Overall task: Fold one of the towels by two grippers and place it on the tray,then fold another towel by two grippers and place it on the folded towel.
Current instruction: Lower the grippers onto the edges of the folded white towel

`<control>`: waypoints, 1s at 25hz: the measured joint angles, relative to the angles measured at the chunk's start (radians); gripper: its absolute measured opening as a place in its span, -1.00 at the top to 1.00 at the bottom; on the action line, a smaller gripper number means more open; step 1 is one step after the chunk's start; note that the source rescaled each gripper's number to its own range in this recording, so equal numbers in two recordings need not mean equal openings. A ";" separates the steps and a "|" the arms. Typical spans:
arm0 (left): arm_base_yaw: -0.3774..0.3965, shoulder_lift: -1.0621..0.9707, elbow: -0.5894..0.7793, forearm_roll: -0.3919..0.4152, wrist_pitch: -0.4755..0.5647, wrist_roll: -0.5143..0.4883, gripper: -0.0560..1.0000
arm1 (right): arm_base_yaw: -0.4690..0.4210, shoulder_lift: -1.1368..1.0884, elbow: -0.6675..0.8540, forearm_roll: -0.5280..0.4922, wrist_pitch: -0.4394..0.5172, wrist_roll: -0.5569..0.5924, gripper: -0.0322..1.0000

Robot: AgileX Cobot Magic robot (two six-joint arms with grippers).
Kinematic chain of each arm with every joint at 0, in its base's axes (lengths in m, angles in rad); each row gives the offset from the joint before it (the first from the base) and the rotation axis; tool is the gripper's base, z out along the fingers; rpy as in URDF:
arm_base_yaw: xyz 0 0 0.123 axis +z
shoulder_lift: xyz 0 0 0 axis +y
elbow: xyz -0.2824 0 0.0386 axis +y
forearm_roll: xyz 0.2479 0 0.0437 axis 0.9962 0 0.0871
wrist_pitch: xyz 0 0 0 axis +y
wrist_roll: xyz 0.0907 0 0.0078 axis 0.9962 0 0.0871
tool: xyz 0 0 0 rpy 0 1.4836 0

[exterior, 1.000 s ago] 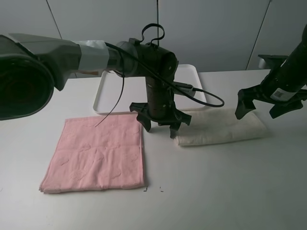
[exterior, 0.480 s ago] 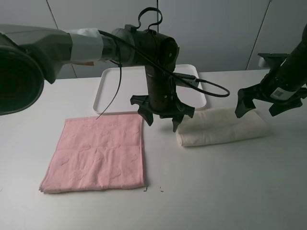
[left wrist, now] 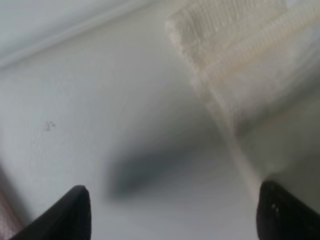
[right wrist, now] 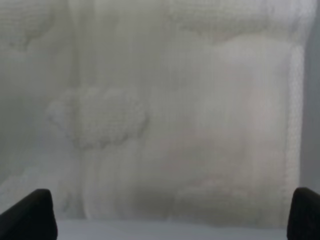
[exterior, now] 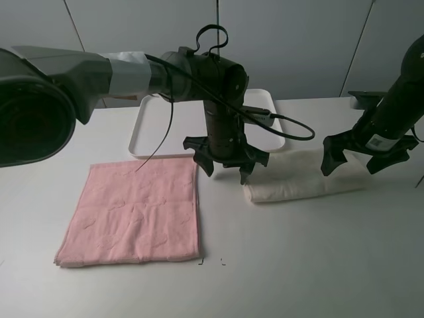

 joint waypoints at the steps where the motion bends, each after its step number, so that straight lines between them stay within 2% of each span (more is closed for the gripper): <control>1: 0.000 0.004 0.000 0.000 -0.002 -0.002 -0.74 | 0.000 0.005 0.000 0.000 0.000 0.000 -1.00; 20: 0.000 -0.023 -0.004 -0.023 -0.022 -0.003 -0.74 | 0.000 0.009 0.000 0.000 -0.006 0.002 -1.00; 25: 0.000 0.013 -0.040 0.001 -0.016 -0.003 -0.74 | 0.000 0.009 0.000 0.000 -0.006 0.017 -1.00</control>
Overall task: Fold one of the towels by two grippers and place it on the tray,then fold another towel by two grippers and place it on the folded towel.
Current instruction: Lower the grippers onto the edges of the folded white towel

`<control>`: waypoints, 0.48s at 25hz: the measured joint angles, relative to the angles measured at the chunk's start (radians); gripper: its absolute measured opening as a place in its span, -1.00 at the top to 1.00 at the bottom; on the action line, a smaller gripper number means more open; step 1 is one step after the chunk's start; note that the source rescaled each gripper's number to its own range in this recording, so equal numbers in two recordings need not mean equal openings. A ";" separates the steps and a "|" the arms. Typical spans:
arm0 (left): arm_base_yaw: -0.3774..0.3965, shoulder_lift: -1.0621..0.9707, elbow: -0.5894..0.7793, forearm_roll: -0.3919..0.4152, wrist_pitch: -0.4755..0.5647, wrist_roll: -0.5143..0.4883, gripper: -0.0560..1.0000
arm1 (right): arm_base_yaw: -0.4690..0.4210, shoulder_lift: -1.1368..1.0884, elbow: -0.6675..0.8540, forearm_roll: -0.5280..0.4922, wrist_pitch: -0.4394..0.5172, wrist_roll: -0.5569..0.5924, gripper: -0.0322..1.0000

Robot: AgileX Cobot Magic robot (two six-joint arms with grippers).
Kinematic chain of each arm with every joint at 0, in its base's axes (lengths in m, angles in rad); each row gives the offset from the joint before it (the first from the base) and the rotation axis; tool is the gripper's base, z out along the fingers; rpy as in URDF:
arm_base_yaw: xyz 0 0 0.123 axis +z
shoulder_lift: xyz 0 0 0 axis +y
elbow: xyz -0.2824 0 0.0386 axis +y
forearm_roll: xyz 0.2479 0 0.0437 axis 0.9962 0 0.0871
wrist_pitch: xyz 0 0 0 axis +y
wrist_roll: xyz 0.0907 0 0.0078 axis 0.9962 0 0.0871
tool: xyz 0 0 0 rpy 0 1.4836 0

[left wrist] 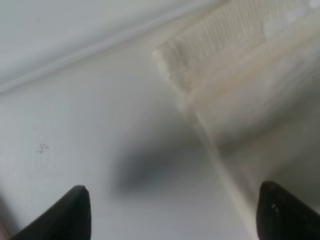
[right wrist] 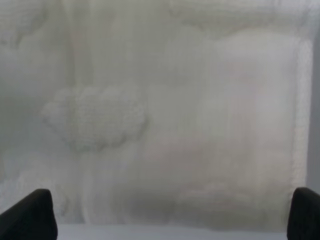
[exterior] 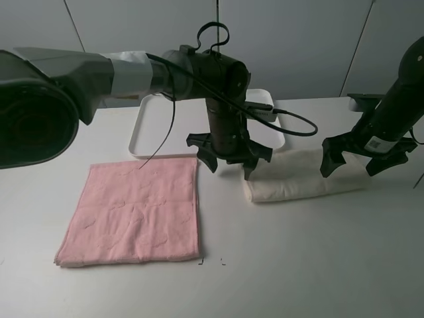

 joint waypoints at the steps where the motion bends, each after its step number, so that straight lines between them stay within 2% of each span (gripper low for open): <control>1: 0.000 0.009 -0.004 0.000 0.002 0.000 -0.74 | 0.000 0.000 0.000 0.000 0.000 0.002 -1.00; 12: 0.000 0.033 -0.039 0.006 0.048 0.000 -0.74 | -0.006 0.000 -0.013 -0.015 0.006 0.023 -1.00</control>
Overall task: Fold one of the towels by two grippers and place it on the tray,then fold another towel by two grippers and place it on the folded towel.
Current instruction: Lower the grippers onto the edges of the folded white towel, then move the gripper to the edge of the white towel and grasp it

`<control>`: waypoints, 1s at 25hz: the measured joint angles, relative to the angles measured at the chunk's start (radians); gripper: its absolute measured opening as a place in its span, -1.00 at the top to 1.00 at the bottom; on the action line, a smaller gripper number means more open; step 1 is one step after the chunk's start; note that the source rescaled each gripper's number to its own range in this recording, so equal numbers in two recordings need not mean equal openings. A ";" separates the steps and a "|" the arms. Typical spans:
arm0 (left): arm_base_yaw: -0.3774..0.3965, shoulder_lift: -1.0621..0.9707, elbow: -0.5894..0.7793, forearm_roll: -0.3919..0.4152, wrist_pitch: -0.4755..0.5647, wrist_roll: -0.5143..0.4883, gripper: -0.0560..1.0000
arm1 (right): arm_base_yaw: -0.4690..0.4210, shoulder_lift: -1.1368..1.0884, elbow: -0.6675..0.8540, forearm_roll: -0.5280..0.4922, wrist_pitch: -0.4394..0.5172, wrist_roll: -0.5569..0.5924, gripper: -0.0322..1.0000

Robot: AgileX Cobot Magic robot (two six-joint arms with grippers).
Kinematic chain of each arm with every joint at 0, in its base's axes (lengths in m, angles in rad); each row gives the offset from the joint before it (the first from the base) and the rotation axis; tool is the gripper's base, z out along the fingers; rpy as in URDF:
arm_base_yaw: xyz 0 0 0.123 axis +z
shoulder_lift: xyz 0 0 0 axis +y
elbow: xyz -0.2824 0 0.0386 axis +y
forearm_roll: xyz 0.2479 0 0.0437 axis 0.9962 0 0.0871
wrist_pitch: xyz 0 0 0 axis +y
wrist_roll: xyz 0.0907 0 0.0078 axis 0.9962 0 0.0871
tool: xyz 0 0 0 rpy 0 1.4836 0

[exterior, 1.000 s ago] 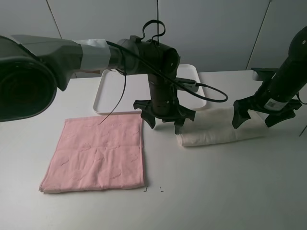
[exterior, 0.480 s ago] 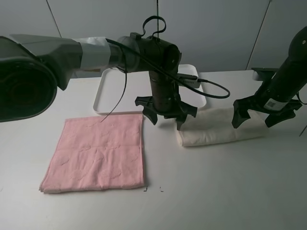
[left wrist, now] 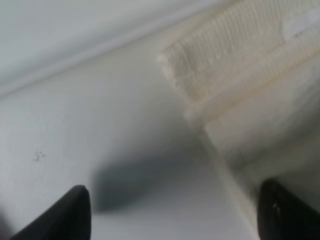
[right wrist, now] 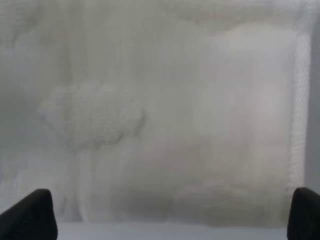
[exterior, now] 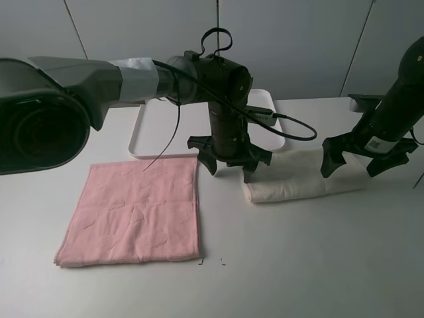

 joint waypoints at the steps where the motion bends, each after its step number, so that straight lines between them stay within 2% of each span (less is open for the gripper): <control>1: 0.000 0.002 0.000 0.000 0.002 0.000 -0.74 | -0.005 0.000 -0.014 -0.002 0.000 0.004 -1.00; 9: 0.000 0.002 0.000 0.004 0.017 0.000 -0.74 | -0.041 0.082 -0.134 -0.011 0.078 0.011 -1.00; 25: 0.000 0.002 -0.002 0.004 0.031 0.023 -0.74 | -0.041 0.159 -0.149 -0.036 0.023 -0.004 -1.00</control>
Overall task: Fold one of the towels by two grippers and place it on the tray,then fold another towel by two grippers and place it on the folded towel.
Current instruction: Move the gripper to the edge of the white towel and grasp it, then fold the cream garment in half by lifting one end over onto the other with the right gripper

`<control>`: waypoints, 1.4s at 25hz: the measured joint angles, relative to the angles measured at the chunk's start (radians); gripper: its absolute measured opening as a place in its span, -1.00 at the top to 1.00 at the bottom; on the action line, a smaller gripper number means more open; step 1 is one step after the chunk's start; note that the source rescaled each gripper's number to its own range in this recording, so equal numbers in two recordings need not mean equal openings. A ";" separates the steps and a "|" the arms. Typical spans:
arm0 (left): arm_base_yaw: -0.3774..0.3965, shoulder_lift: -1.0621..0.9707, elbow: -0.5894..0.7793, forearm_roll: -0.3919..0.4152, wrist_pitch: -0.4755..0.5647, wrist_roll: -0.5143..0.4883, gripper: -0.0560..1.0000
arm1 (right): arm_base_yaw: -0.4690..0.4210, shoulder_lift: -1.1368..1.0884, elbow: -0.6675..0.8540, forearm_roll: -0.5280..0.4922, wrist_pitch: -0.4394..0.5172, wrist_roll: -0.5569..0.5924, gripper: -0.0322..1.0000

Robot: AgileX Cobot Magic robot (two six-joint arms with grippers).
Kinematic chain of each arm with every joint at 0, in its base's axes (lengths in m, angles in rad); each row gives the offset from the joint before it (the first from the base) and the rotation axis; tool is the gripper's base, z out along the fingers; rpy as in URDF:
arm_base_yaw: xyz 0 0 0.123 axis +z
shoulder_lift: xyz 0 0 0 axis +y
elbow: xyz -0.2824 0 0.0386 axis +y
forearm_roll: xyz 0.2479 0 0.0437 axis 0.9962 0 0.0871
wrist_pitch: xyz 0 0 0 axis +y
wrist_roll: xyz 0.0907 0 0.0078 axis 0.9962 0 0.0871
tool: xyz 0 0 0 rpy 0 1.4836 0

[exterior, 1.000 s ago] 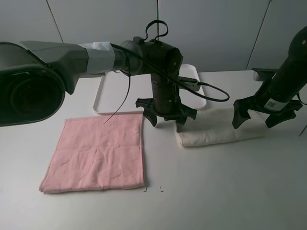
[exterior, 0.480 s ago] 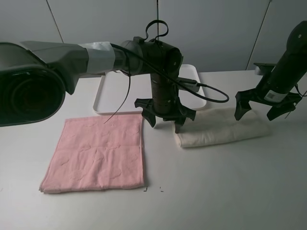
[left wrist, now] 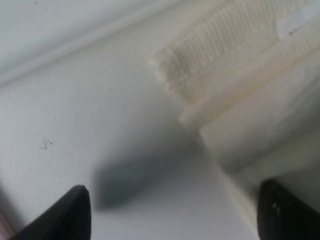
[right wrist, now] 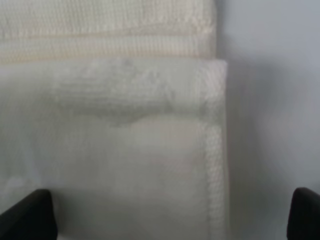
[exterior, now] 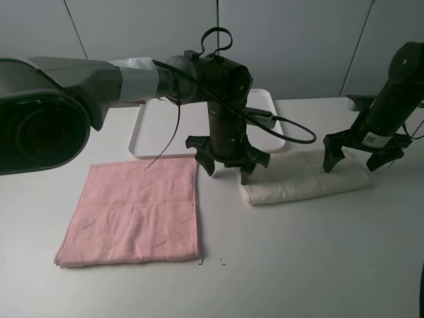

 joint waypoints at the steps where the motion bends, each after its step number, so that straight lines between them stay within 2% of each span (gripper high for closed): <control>1: 0.000 0.000 0.000 0.000 0.000 0.000 -0.74 | 0.000 0.000 0.000 0.000 0.000 0.000 -1.00; 6: 0.000 0.000 0.000 0.002 0.000 0.002 -0.74 | 0.000 0.024 -0.005 -0.001 -0.002 0.000 -0.99; 7: 0.000 0.000 0.000 0.002 0.000 0.002 -0.74 | 0.000 0.025 -0.007 -0.001 -0.002 0.000 -0.92; 9: 0.000 0.000 0.000 0.002 0.000 0.002 -0.74 | 0.000 0.028 -0.007 -0.001 -0.002 -0.006 -0.64; 14: 0.000 0.000 0.000 0.002 -0.004 0.002 -0.74 | 0.000 0.036 -0.009 0.046 0.011 -0.069 0.47; 16: 0.000 0.000 0.000 0.002 -0.004 0.002 -0.74 | 0.000 0.039 -0.008 0.071 0.023 -0.094 0.81; 22: 0.000 0.000 0.000 0.002 -0.004 0.002 -0.74 | -0.001 0.040 -0.011 0.107 0.037 -0.158 0.84; 29: 0.000 0.000 0.000 0.002 -0.004 0.002 -0.74 | -0.002 -0.003 -0.009 0.139 0.094 -0.165 0.84; 35: 0.000 0.000 0.000 0.002 -0.002 0.002 -0.74 | -0.002 -0.096 -0.008 0.258 0.161 -0.172 0.84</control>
